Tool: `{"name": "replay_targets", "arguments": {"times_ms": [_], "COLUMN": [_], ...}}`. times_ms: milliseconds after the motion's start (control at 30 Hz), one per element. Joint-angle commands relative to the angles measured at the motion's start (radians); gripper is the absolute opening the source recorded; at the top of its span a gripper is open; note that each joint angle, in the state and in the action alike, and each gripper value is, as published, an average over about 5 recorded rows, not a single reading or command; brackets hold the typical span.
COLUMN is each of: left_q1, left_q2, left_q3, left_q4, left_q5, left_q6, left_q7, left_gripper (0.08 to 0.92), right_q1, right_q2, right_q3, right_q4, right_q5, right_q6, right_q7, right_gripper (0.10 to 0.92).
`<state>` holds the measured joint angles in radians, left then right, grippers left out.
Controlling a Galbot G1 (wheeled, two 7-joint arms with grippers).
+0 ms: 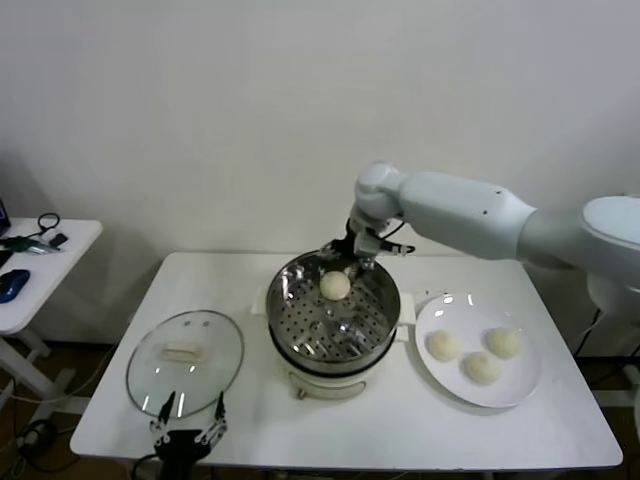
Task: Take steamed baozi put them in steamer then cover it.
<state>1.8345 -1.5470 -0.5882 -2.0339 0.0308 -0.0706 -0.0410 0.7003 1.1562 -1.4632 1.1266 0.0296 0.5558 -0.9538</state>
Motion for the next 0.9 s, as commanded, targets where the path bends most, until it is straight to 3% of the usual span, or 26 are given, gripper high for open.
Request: {"name": "replay_targets", "arguments": {"times_ms": [33,400,900], "left_q1": [0.0,-0.006,-0.001], "left_q2": [0.005,0.008,-0.001], "left_q3": [0.001,-0.005,-0.018], "left_q4": [0.004,-0.002,-0.003], "left_q5": [0.002,0.004,0.01], "left_q6": [-0.001,-0.001,-0.006], "left_q7": [-0.001,-0.001,-0.001], "left_gripper": [0.823,0.823,0.823], "right_q1": [0.356,0.172,-0.302], "right_q2": [-0.229,-0.577,-0.528], "right_q3": [-0.324,-0.394,-0.027], "right_q4": [0.122,0.34,0.219], "right_q5": [0.629,0.538,0.411], "right_q6": [-0.336,-0.811,-0.902], "right_q7": [-0.135,0.028,0.105], "right_gripper": [0.823,0.823,0.823]}}
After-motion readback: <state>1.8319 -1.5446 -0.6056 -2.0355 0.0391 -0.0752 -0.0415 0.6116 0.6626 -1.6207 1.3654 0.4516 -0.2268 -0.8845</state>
